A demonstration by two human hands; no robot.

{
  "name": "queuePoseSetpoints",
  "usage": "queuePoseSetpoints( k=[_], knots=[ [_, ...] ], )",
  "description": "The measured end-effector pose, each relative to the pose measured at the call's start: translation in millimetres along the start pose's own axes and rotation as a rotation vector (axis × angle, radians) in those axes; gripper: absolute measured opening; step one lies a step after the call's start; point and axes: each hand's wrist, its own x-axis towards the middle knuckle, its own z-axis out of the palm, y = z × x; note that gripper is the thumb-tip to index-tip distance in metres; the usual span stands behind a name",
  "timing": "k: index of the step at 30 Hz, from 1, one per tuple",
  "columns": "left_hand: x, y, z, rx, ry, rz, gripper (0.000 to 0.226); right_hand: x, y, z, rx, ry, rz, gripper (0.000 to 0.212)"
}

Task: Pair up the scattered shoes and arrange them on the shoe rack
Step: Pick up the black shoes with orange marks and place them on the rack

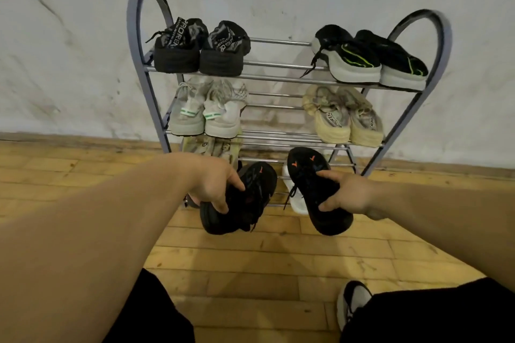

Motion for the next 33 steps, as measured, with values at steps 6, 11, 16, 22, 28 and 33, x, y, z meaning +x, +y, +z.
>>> queuePoseSetpoints(
  k=[6, 11, 16, 22, 28, 33],
  knots=[
    [16, -7, 5, 0.044, 0.036, 0.058, 0.070, 75, -27, 10, 0.128, 0.039, -0.090, 0.096],
    [25, -16, 0, -0.082, 0.093, 0.052, 0.073, 129, -20, 35, -0.081, 0.242, -0.096, 0.099],
    [28, -21, -2, -0.145, 0.145, 0.020, 0.074, 133, -8, 55, -0.371, 0.292, -0.050, 0.100],
    [28, -20, -1, -0.146, 0.168, 0.012, 0.074, 132, -5, 67, -0.534, 0.276, -0.027, 0.093],
    [27, -25, 3, -0.179, 0.186, -0.005, 0.075, 127, 2, 71, -0.783, 0.344, -0.192, 0.080],
    [31, -20, 5, -0.169, 0.191, -0.020, 0.076, 130, 8, 74, -0.920, 0.289, -0.189, 0.065]
  ],
)
